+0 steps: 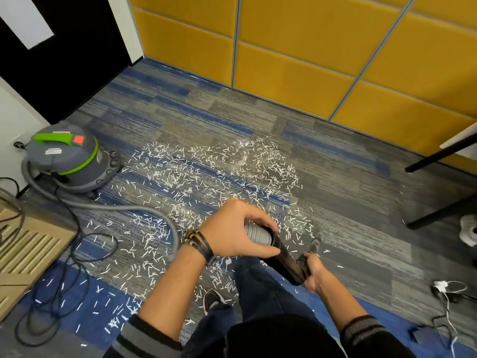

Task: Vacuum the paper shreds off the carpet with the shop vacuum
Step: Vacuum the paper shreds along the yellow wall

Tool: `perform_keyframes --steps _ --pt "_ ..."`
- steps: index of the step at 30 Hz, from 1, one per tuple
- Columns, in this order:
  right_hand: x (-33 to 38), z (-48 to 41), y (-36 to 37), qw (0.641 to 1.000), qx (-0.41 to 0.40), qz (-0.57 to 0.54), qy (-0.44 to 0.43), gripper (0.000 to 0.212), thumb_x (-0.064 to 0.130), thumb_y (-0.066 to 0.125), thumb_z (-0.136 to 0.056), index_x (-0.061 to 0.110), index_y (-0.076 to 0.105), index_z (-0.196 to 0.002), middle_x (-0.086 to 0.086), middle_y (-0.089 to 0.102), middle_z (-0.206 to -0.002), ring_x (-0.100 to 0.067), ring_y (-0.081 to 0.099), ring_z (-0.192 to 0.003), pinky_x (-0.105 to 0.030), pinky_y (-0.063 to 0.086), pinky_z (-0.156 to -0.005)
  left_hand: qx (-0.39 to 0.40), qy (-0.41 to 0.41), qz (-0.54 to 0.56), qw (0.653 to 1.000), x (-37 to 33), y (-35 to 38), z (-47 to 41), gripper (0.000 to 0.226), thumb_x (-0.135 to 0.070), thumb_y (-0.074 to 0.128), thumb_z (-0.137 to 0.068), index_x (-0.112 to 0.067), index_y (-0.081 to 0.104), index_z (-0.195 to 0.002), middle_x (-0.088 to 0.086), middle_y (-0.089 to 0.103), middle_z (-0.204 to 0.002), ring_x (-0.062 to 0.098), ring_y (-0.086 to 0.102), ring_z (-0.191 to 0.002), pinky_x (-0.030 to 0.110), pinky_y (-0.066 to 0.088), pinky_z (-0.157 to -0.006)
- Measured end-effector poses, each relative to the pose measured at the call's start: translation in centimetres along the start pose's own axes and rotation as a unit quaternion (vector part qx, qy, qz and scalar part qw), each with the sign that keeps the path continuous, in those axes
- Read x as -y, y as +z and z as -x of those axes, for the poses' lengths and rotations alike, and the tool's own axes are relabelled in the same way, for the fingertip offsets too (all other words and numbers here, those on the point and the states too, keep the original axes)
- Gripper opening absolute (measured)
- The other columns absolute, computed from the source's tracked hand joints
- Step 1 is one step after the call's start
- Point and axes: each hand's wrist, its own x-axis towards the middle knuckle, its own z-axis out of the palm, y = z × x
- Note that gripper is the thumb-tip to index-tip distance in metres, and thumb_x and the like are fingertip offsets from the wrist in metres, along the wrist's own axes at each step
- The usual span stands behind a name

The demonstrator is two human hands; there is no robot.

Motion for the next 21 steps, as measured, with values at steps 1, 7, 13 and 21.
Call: perform_keyframes --steps 1,7,13,21 --pt "0.0 0.1 -0.3 1.0 0.007 0.003 0.003 0.03 0.028 0.036 -0.102 0.014 0.044 -0.077 -0.013 0.055 -0.065 -0.027 0.054 -0.061 -0.037 0.052 -0.064 0.0 0.003 -0.006 1.0 -0.2 -0.1 -0.1 0.031 -0.036 0.094 -0.072 -0.032 0.082 -0.1 -0.021 0.077 -0.093 -0.004 0.07 -0.089 0.019 0.057 -0.083" --pt "5.1 0.1 0.7 0.998 0.04 -0.035 -0.026 0.029 0.034 0.038 -0.102 0.008 0.05 -0.097 -0.02 0.059 -0.087 -0.034 0.061 -0.068 -0.046 0.059 -0.05 -0.067 0.08 -0.04 0.994 -2.7 -1.3 -3.1 0.033 -0.038 0.092 -0.074 -0.031 0.082 -0.104 -0.02 0.078 -0.095 -0.006 0.071 -0.088 0.015 0.055 -0.088" --pt "7.5 -1.6 2.6 1.0 0.024 -0.016 -0.003 0.03 0.042 0.037 -0.102 0.014 0.048 -0.106 -0.013 0.057 -0.081 -0.029 0.055 -0.069 -0.041 0.054 -0.067 0.001 0.026 -0.039 0.999 -2.1 -1.1 -5.9 0.033 -0.037 0.094 -0.072 -0.03 0.082 -0.102 -0.021 0.077 -0.093 -0.005 0.071 -0.087 0.013 0.055 -0.082" --pt "9.6 -3.1 2.2 0.995 0.063 -0.082 -0.003 0.014 0.027 0.045 -0.101 0.013 0.046 -0.097 -0.014 0.056 -0.08 -0.029 0.061 -0.064 -0.048 0.058 -0.062 -0.064 0.041 -0.023 0.997 -3.1 -5.8 -8.4 0.032 -0.028 0.094 -0.074 -0.023 0.082 -0.103 -0.017 0.079 -0.095 -0.003 0.073 -0.089 0.018 0.058 -0.085"
